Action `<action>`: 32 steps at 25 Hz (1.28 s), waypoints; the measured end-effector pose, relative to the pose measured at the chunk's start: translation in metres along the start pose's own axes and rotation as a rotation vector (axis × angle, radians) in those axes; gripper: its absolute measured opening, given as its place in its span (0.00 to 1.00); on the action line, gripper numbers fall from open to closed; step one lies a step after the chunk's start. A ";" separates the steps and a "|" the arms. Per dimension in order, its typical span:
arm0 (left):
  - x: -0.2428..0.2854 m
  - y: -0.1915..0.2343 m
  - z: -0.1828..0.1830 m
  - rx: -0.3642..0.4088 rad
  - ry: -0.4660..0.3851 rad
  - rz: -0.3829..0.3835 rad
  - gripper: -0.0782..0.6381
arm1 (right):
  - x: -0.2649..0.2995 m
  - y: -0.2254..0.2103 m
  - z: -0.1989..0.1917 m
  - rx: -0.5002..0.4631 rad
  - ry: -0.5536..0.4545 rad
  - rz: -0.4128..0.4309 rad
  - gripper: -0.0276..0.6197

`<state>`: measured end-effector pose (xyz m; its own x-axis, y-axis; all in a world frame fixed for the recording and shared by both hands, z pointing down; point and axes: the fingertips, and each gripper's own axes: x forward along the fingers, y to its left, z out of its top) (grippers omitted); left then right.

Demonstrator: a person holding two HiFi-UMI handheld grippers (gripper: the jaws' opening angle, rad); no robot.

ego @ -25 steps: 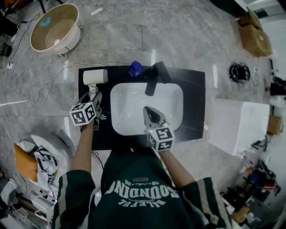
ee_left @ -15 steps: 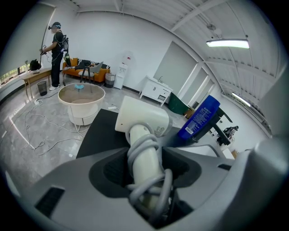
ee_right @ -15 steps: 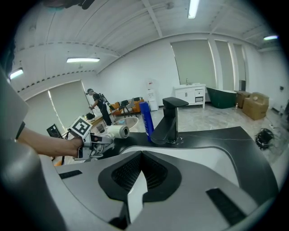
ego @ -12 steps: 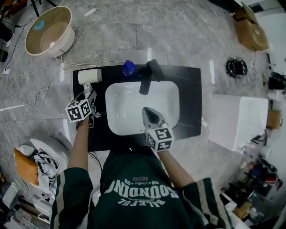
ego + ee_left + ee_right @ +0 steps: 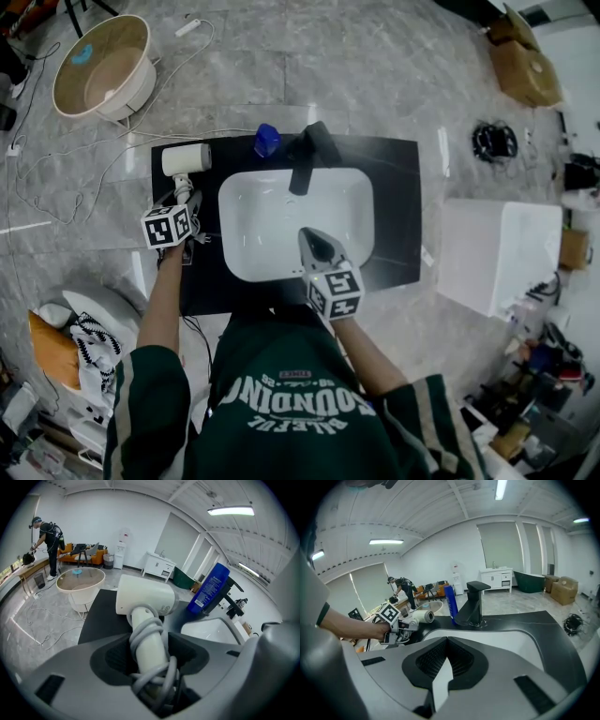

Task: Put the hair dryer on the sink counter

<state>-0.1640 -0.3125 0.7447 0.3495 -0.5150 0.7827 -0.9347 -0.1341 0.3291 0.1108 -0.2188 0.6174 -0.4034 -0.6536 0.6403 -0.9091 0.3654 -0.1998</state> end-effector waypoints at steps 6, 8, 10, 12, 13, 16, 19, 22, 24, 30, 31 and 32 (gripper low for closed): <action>-0.006 0.003 0.000 0.016 -0.004 0.039 0.44 | -0.004 0.003 -0.003 -0.001 -0.004 0.009 0.04; -0.012 0.003 0.000 0.042 -0.010 0.060 0.44 | -0.006 0.003 -0.003 -0.001 -0.010 0.012 0.04; -0.021 0.002 0.001 0.074 -0.026 0.080 0.44 | -0.007 0.005 0.001 0.000 -0.020 0.022 0.04; -0.033 0.000 0.004 0.094 -0.047 0.093 0.44 | -0.009 0.008 0.008 0.004 -0.035 0.035 0.04; -0.039 -0.002 0.005 0.101 -0.057 0.097 0.44 | -0.010 0.010 0.012 0.002 -0.043 0.040 0.04; -0.056 -0.010 0.007 0.121 -0.086 0.102 0.44 | -0.012 0.013 0.021 -0.014 -0.065 0.057 0.04; -0.072 -0.024 0.005 0.136 -0.103 0.080 0.44 | -0.011 0.012 0.026 -0.042 -0.081 0.073 0.04; -0.092 -0.046 0.007 0.175 -0.136 0.049 0.40 | -0.011 0.013 0.035 -0.068 -0.099 0.092 0.04; -0.107 -0.060 0.013 0.212 -0.174 0.041 0.33 | -0.011 0.014 0.042 -0.088 -0.113 0.106 0.04; -0.157 -0.092 0.040 0.242 -0.316 0.053 0.12 | -0.021 0.014 0.071 -0.128 -0.180 0.127 0.04; -0.165 -0.098 0.046 0.252 -0.342 0.055 0.11 | -0.024 0.013 0.077 -0.131 -0.195 0.129 0.04; -0.173 -0.104 0.050 0.265 -0.366 0.055 0.11 | -0.026 0.013 0.082 -0.136 -0.209 0.133 0.04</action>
<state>-0.1301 -0.2524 0.5486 0.2981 -0.7861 0.5415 -0.9520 -0.2862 0.1086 0.1005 -0.2513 0.5374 -0.5434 -0.7113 0.4458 -0.8304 0.5333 -0.1613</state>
